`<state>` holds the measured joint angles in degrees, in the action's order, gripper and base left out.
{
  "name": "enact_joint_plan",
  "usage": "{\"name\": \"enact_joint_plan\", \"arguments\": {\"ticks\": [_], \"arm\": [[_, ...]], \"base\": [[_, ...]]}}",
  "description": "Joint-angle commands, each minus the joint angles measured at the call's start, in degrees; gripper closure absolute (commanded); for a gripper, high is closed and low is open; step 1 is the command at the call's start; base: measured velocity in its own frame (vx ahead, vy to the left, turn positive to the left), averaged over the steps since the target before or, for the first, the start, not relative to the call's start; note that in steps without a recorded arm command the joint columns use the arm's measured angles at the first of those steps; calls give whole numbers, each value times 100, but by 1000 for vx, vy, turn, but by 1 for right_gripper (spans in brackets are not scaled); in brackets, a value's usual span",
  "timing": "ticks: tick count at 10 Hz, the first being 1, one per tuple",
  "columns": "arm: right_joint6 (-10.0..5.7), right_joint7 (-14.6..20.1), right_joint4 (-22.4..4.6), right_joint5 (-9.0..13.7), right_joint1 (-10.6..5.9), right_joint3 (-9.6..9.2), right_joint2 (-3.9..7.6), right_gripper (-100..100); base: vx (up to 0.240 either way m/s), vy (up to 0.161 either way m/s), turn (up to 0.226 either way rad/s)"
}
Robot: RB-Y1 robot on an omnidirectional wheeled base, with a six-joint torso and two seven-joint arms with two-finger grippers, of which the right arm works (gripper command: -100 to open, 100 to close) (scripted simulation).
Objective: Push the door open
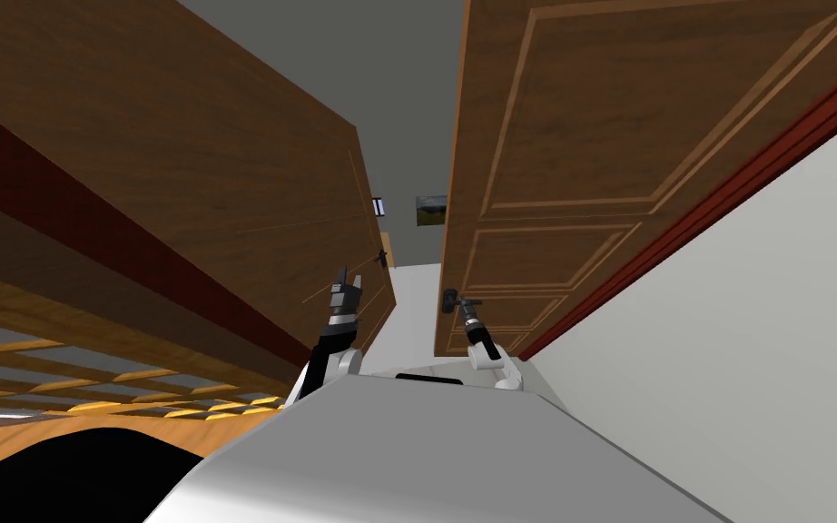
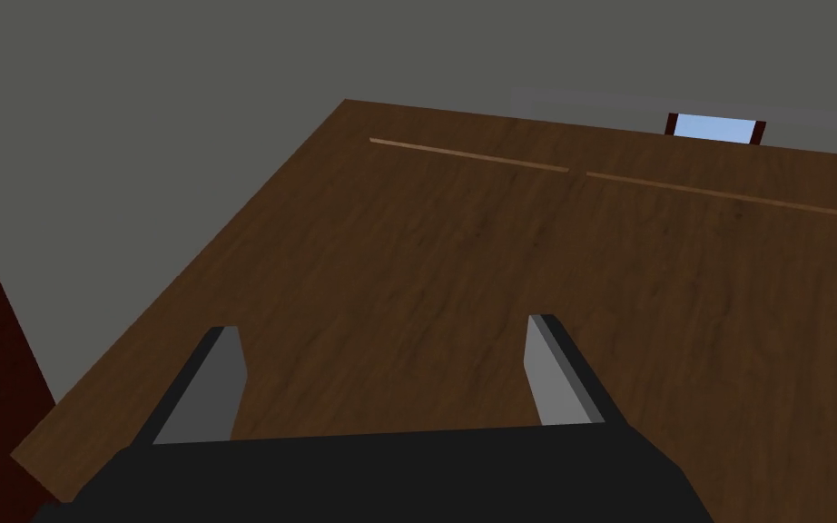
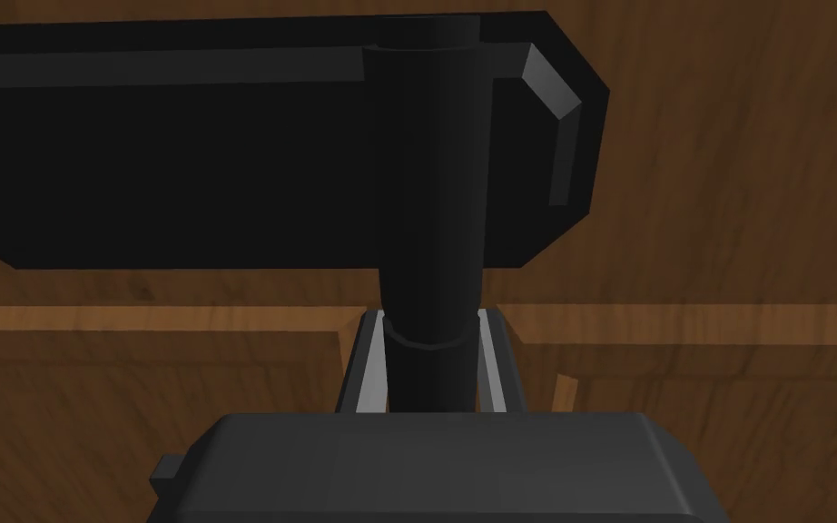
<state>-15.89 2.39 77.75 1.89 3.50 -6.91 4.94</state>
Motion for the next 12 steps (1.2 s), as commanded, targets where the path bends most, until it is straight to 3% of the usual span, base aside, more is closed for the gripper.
{"name": "enact_joint_plan", "arguments": {"ticks": [1,12], "arm": [[25,-28,38,20,-71,190,52,100],[41,-183,-182,74,-244,906,-18,100]], "base": [[197,94,-86],[130,89,-64]]}}
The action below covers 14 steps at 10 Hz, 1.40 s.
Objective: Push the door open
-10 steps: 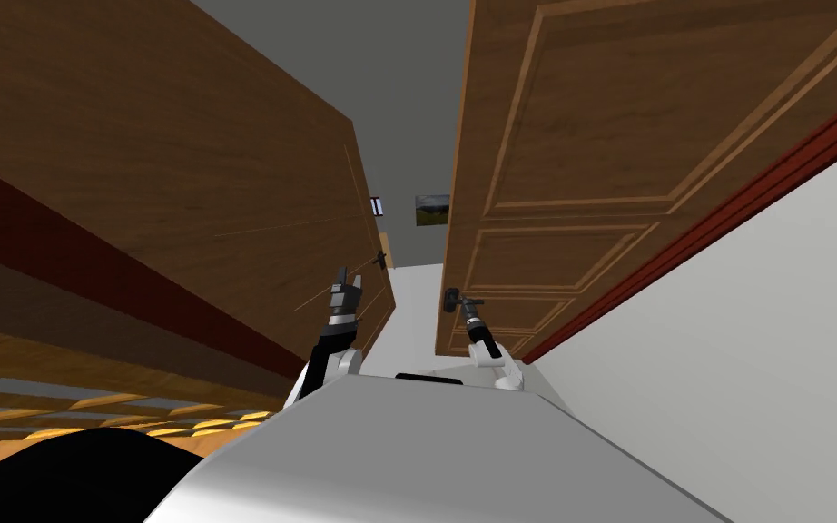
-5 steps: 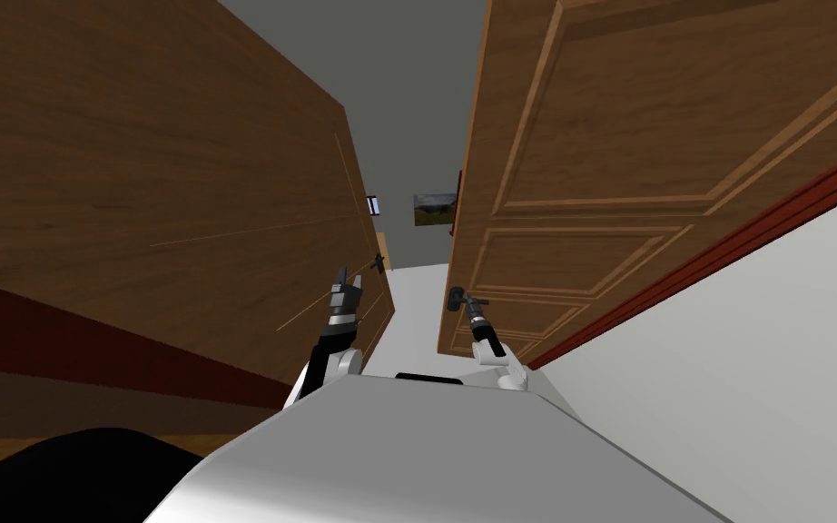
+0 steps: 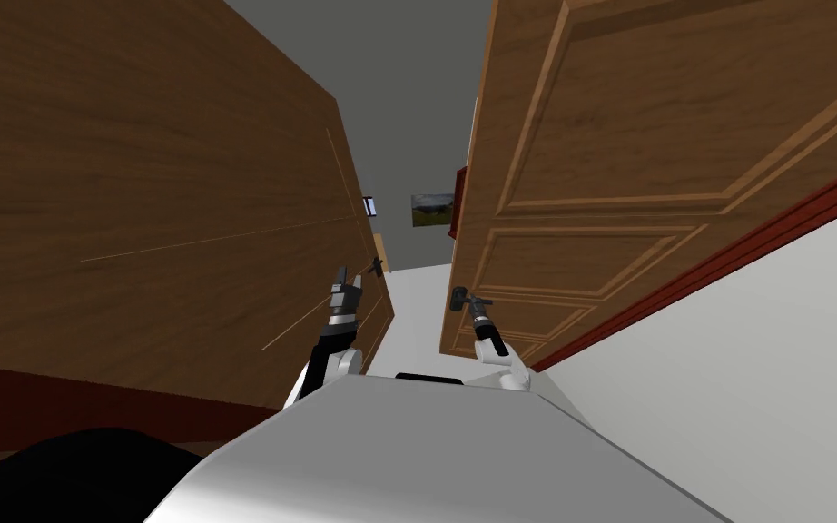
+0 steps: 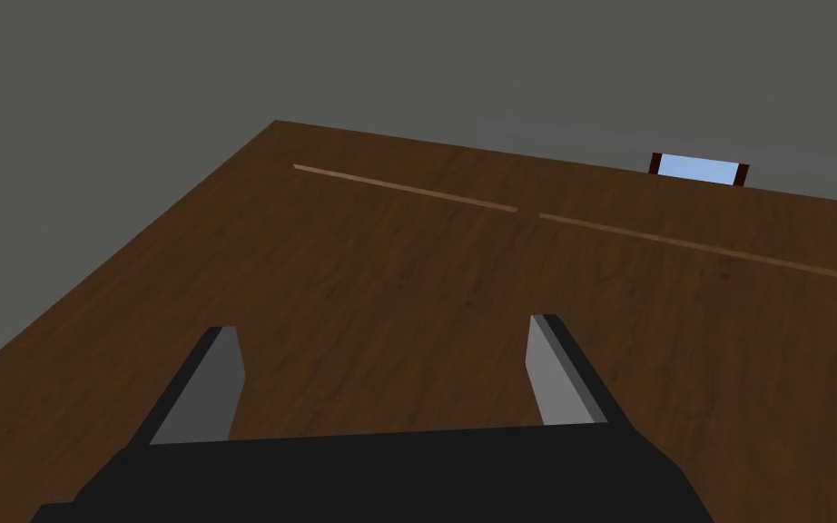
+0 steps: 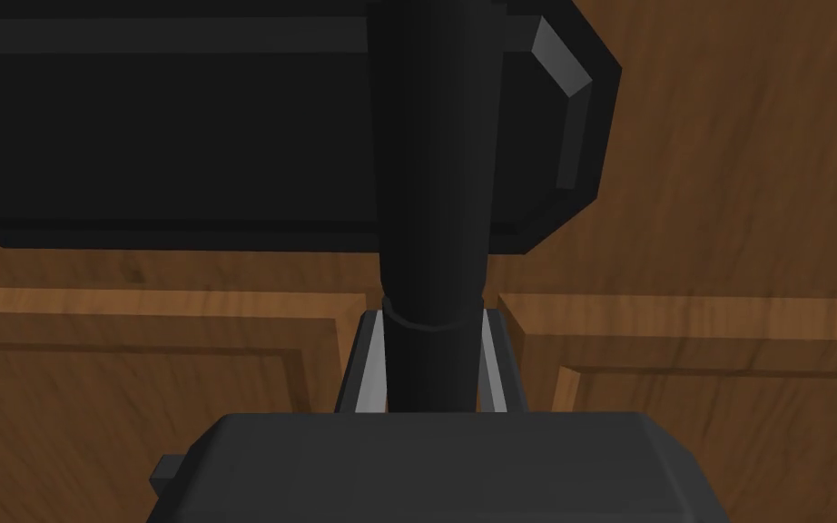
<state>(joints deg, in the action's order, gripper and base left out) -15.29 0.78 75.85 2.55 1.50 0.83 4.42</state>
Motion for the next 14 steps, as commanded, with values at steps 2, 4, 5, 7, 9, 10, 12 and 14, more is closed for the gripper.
{"name": "enact_joint_plan", "arguments": {"ticks": [2,4,5,7,9,10,12,14], "arm": [[-16,-54,-35,19,-79,277,4,100],[-13,-84,-77,30,-112,414,-31,100],[-11,-102,-104,36,-133,498,-57,100],[-8,-135,-151,48,-170,652,-109,100],[-5,-162,-189,57,-200,776,-161,100],[-4,-177,-210,62,-216,844,-193,100],[1,-176,-223,64,-198,855,-196,100],[-23,-277,-269,155,-248,806,-146,100]], "base": [[127,108,-85],[143,97,-90],[174,114,-77],[204,112,-96],[175,102,-75],[182,107,-80],[119,66,-47],[178,-6,-160]]}}
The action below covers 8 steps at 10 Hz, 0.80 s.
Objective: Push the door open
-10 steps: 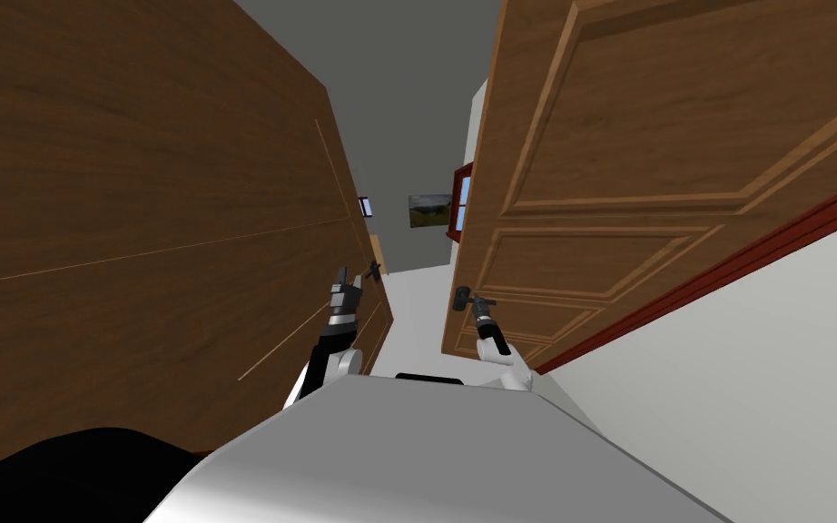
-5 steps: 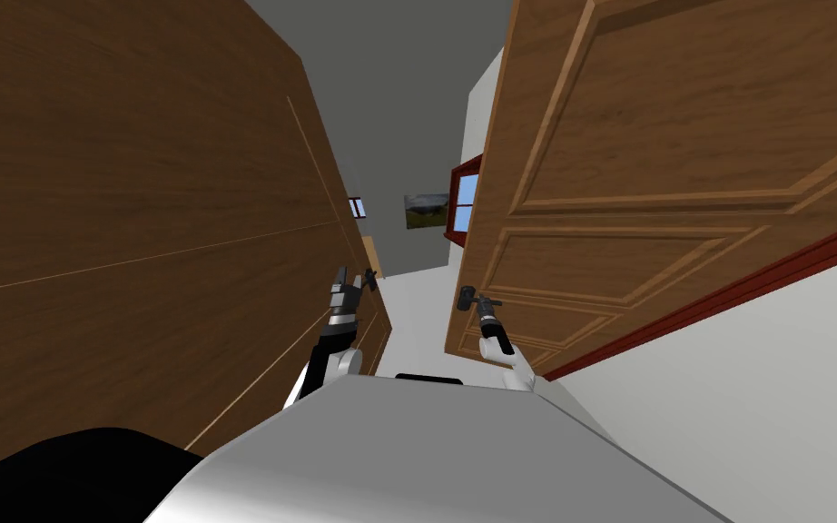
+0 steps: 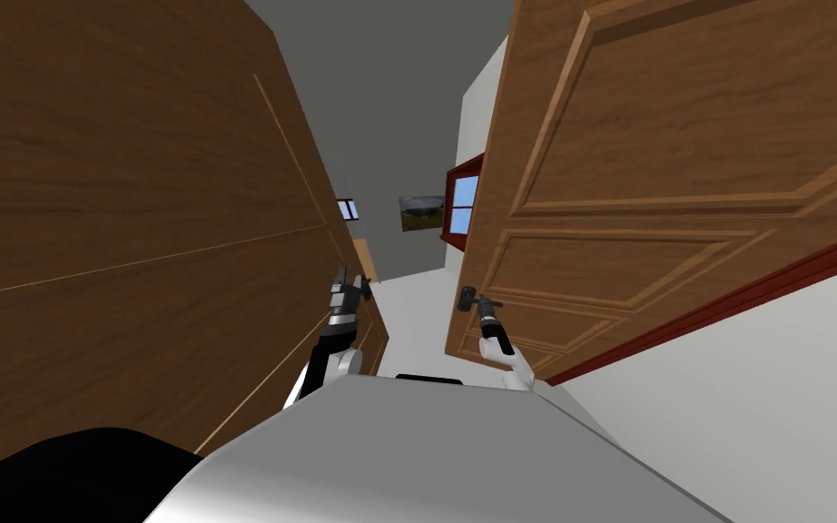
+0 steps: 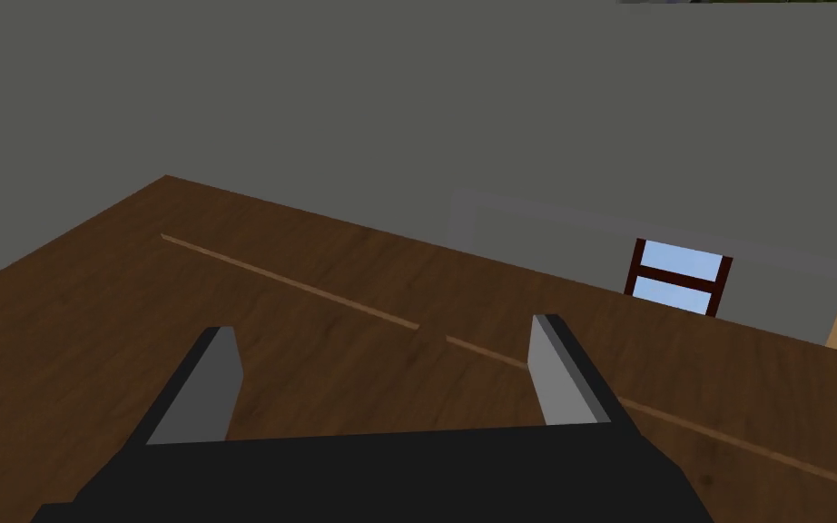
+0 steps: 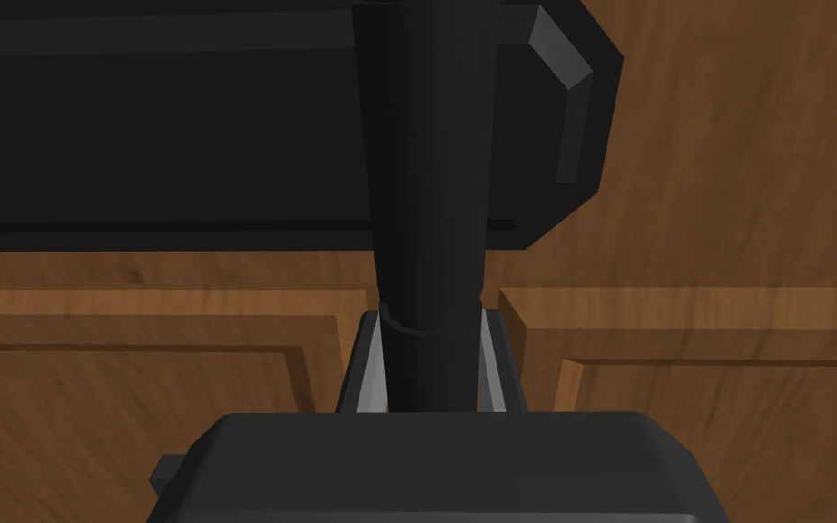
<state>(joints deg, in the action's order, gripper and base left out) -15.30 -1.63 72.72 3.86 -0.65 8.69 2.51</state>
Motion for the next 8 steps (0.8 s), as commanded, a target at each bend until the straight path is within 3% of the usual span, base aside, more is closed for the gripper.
{"name": "enact_joint_plan", "arguments": {"ticks": [1,8], "arm": [[-29,-84,22,64,-52,-12,59,100],[-86,-482,-154,398,-212,-287,120,100]], "base": [[189,-2,-152],[190,-3,-198]]}}
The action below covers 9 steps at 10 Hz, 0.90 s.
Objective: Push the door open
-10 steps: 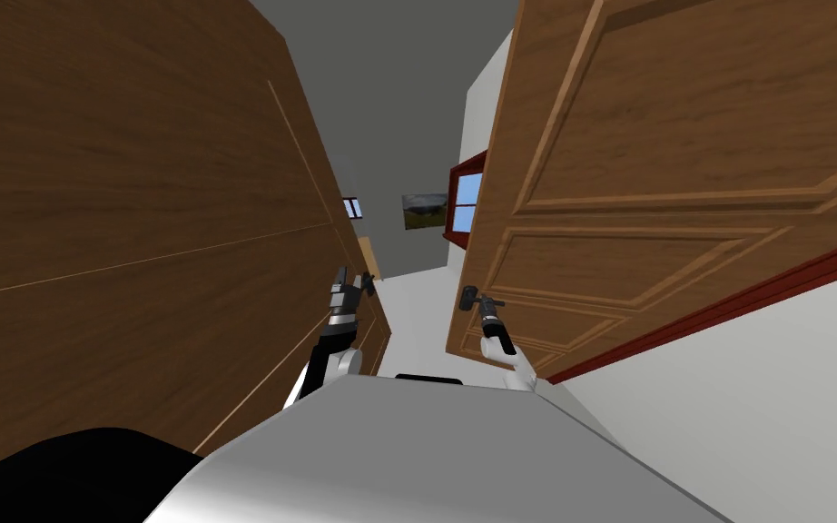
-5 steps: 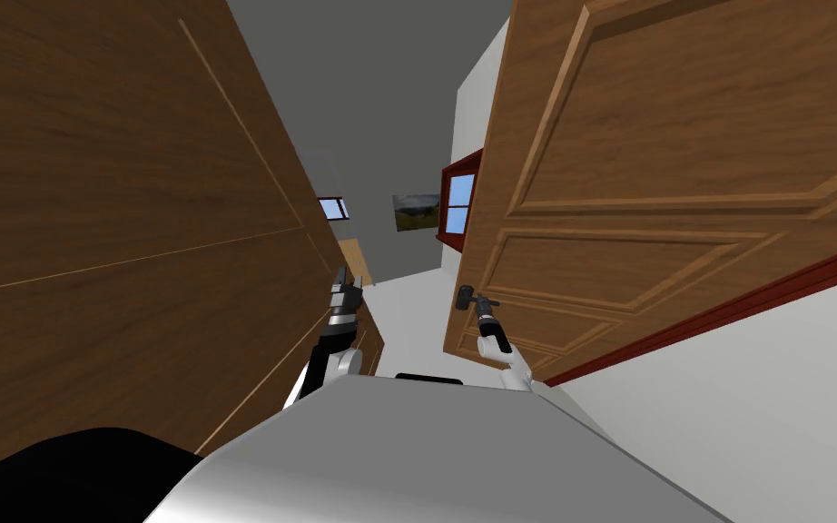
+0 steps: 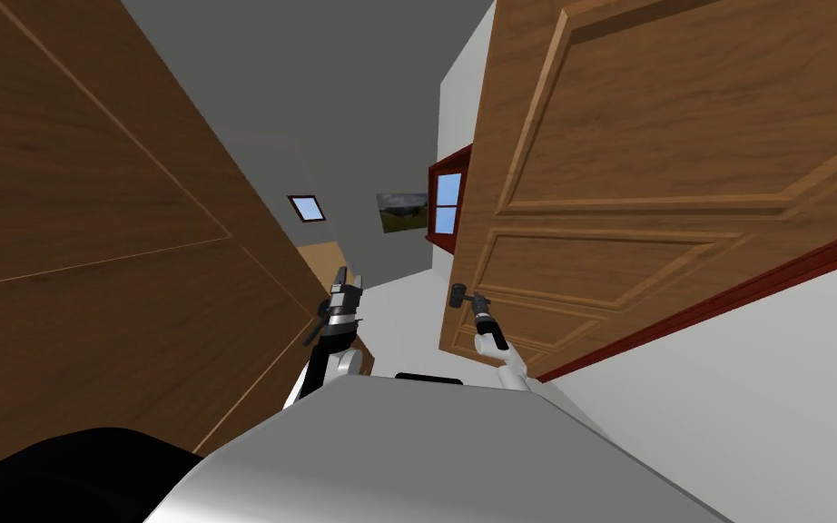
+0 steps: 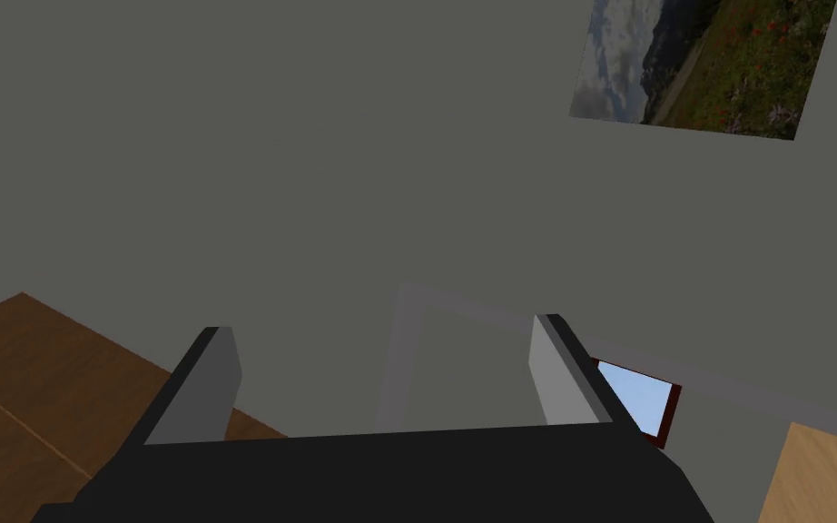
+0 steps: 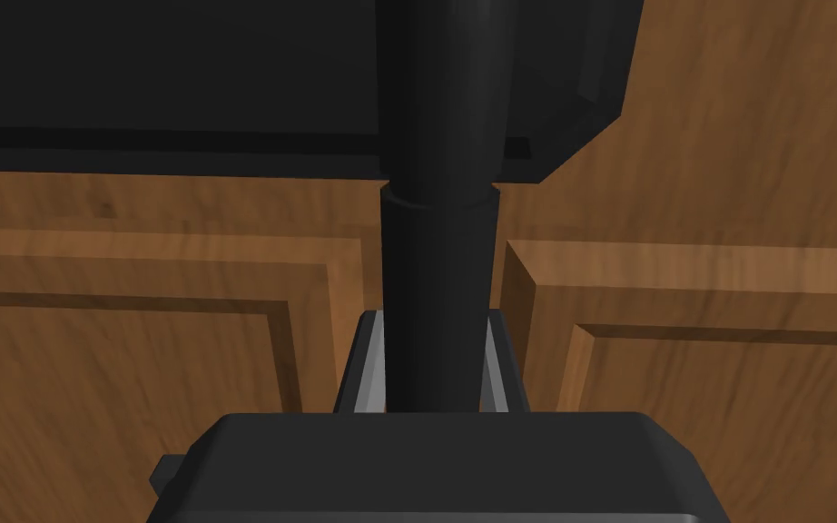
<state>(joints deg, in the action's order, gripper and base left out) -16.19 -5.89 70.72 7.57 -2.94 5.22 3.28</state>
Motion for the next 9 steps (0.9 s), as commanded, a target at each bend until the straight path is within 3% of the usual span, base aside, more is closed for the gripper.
{"name": "enact_joint_plan", "arguments": {"ticks": [1,9], "arm": [[-10,-137,10,96,-16,4,45,100],[-73,-575,-184,464,-191,-298,-12,100]], "base": [[136,-15,-243],[119,21,-186]]}}
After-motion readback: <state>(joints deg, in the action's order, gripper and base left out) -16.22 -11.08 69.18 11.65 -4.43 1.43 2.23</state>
